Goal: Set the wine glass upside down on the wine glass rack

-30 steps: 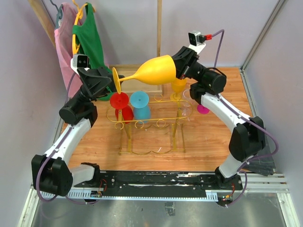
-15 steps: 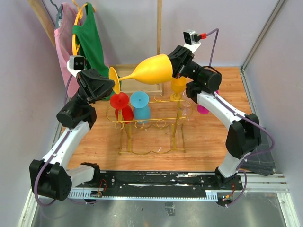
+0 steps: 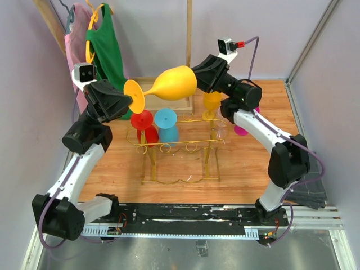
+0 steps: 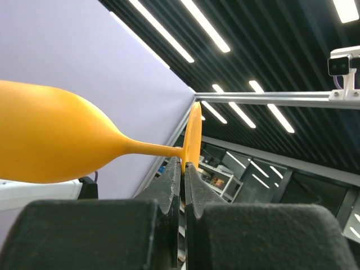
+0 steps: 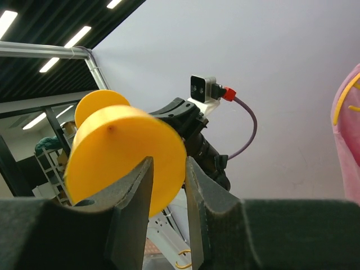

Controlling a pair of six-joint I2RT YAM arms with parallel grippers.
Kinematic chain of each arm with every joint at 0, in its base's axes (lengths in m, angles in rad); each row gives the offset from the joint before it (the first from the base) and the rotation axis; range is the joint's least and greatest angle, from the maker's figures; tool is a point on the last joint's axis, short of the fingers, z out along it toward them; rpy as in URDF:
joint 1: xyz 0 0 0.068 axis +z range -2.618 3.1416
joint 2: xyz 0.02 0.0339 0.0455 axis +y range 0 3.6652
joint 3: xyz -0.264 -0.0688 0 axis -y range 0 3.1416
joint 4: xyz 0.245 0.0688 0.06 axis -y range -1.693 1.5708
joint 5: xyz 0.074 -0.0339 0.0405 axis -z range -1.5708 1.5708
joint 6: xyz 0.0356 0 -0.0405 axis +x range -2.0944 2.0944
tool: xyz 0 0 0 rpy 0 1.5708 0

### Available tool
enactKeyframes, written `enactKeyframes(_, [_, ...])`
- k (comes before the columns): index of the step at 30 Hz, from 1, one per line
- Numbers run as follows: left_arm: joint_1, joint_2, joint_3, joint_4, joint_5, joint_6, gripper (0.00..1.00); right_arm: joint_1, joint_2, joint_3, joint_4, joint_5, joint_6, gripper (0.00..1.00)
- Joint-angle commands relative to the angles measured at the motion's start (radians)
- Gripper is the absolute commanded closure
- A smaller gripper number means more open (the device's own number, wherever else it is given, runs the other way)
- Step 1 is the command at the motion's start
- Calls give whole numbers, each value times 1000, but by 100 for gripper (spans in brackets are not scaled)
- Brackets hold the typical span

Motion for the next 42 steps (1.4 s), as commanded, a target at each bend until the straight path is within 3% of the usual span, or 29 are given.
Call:
enactKeyframes(1, [5, -25, 68, 251, -20, -136, 100, -27, -66, -29, 64, 23, -19, 69])
enactKeyframes(9, [5, -42, 137, 165, 22, -82, 100, -97, -147, -83, 43, 5, -38, 68])
enactKeyframes(13, [6, -55, 172, 50, 88, 30, 100, -157, -252, -147, -32, -10, -103, 67])
enactKeyframes(15, [6, -75, 185, -85, 138, 148, 100, -182, -324, -188, -108, -26, -168, 67])
enactKeyframes(20, [5, -166, 263, -770, 182, 649, 100, -192, -540, -244, -509, -49, -500, 67])
enactKeyframes(23, [5, -167, 292, -926, 180, 799, 100, -191, -668, -268, -776, -8, -713, 67])
enactKeyframes(31, [3, -87, 256, -927, 188, 831, 100, -189, -904, -316, -1121, 87, -971, 66])
enactKeyframes(42, [-77, 76, 237, -913, 168, 864, 100, -189, -1144, -401, -1374, 195, -1105, 65])
